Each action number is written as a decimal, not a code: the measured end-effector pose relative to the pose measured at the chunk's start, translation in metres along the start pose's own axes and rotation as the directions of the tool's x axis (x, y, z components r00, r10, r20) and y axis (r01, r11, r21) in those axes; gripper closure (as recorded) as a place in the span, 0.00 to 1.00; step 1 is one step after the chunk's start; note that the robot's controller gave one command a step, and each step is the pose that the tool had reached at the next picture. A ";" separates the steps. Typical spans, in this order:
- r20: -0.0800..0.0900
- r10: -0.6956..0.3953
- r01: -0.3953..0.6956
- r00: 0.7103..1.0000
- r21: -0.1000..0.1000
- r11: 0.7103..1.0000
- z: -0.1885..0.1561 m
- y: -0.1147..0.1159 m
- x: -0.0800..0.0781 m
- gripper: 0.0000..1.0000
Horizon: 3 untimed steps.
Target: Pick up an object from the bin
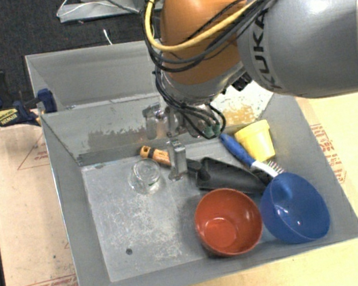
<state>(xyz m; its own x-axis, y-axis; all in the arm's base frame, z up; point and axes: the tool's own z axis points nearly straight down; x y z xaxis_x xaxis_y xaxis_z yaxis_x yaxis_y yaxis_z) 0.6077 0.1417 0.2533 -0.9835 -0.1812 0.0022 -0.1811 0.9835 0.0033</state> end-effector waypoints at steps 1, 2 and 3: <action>0.004 -0.121 0.121 0.993 0.002 0.993 0.062 -0.042 0.005 0.00; 0.012 0.007 -0.007 1.000 -0.003 1.000 -0.017 -0.008 0.007 0.00; 0.001 -0.070 0.070 0.998 0.001 0.998 0.068 -0.052 0.015 0.00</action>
Offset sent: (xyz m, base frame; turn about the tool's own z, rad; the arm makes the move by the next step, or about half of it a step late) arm -0.0071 -0.0053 0.0233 0.0121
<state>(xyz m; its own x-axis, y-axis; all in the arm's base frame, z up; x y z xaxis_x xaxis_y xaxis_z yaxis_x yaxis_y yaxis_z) 0.6020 0.0884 0.1851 -0.9685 -0.2492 0.0005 -0.2492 0.9684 0.0021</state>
